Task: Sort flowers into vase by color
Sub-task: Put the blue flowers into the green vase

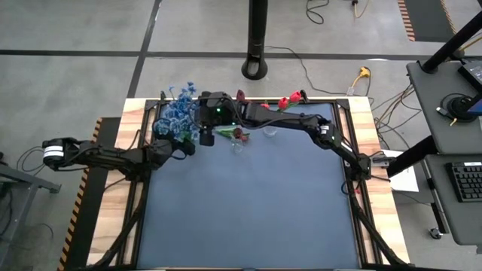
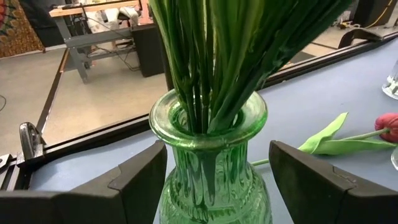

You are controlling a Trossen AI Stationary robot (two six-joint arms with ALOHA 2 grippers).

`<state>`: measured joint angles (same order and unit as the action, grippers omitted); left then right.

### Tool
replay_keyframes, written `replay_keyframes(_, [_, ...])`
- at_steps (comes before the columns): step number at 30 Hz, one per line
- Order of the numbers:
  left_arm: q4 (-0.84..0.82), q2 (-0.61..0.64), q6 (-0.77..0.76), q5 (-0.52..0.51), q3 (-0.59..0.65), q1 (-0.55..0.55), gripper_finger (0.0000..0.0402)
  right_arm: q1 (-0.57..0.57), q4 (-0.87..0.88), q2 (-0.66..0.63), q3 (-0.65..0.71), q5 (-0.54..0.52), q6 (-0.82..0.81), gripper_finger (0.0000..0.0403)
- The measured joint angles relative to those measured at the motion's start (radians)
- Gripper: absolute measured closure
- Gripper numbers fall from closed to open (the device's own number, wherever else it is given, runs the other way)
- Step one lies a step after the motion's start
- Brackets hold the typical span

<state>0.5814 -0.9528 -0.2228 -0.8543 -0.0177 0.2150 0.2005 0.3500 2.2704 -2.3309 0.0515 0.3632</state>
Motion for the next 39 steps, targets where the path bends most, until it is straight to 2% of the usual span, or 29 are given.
replay_keyframes(9, [-0.077, 0.030, -0.051, 0.000, 0.000, 0.000, 0.0138, 0.000, 0.069, -0.004, -0.026, -0.037, 0.013, 0.0086])
replay_keyframes(16, [-0.175, 0.077, -0.084, 0.008, -0.005, -0.002, 0.0133, 0.000, 0.073, -0.004, -0.026, -0.054, 0.023, 0.0081])
replay_keyframes(19, [-0.284, 0.104, -0.084, 0.009, -0.043, -0.010, 0.0133, 0.000, 0.080, -0.004, -0.026, -0.055, 0.022, 0.0082])
replay_keyframes(25, [-0.639, 0.145, -0.127, 0.009, -0.166, -0.016, 0.0132, 0.000, 0.108, -0.017, -0.026, -0.055, 0.020, 0.0082])
replay_keyframes(28, [-0.764, 0.158, -0.159, 0.009, -0.203, -0.019, 0.0132, 0.000, 0.126, -0.030, -0.026, -0.054, 0.015, 0.0083])
replay_keyframes(39, [-0.816, 0.228, -0.157, 0.009, -0.214, -0.064, 0.0132, 0.000, 0.148, -0.052, -0.026, -0.054, 0.003, 0.0083])
